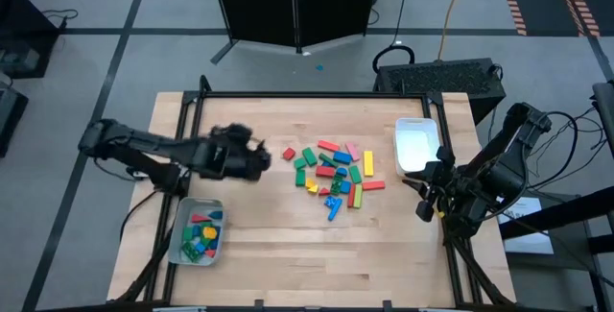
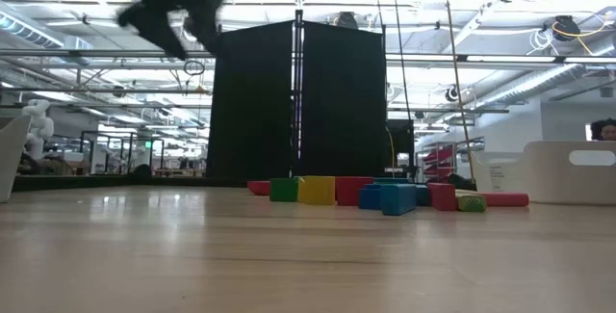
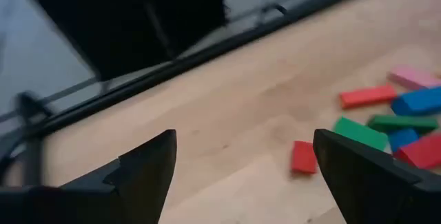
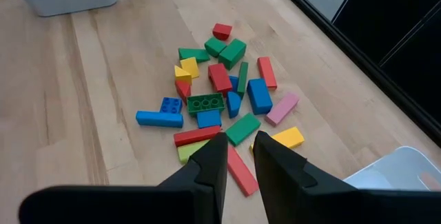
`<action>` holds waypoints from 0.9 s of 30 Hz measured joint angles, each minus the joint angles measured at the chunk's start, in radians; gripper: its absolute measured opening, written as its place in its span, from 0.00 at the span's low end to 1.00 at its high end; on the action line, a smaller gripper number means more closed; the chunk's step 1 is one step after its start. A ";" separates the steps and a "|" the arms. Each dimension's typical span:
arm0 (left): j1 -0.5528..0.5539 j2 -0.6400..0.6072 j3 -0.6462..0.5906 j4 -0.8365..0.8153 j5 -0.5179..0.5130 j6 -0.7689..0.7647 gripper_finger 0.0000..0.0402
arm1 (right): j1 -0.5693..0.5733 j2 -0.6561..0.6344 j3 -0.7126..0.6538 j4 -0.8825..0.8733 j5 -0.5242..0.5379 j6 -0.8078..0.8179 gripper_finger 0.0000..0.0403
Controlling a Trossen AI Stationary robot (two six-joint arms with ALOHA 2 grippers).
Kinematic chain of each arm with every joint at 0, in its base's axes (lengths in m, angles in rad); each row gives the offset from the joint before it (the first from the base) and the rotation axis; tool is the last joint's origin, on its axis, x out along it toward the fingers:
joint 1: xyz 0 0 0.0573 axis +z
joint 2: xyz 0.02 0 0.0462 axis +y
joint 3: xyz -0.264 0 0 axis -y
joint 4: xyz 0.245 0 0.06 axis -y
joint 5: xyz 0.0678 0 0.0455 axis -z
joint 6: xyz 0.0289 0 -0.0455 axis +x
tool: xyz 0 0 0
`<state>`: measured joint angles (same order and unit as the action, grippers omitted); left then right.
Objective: Sort blocks by size
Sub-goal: Put the red triangle block into the gray bin
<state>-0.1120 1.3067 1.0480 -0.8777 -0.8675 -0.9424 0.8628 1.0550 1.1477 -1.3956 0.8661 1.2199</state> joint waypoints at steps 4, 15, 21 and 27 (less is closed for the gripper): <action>0.173 0.000 -0.060 0.306 0.187 0.284 0.81 | 0.000 0.000 0.000 0.000 0.000 0.000 0.17; 0.436 0.050 -0.209 0.564 0.622 0.432 0.71 | 0.000 0.000 0.000 -0.022 0.000 -0.004 0.17; 0.472 0.207 -0.208 0.656 0.813 0.432 0.70 | 0.000 0.000 0.000 -0.029 -0.002 -0.001 0.17; 0.472 0.317 -0.193 0.657 0.870 0.434 0.70 | 0.000 0.000 0.000 -0.029 -0.004 -0.001 0.17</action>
<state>0.3603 1.6233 0.8547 -0.2208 0.0021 -0.5088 0.8627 1.0550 1.1477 -1.4242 0.8619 1.2187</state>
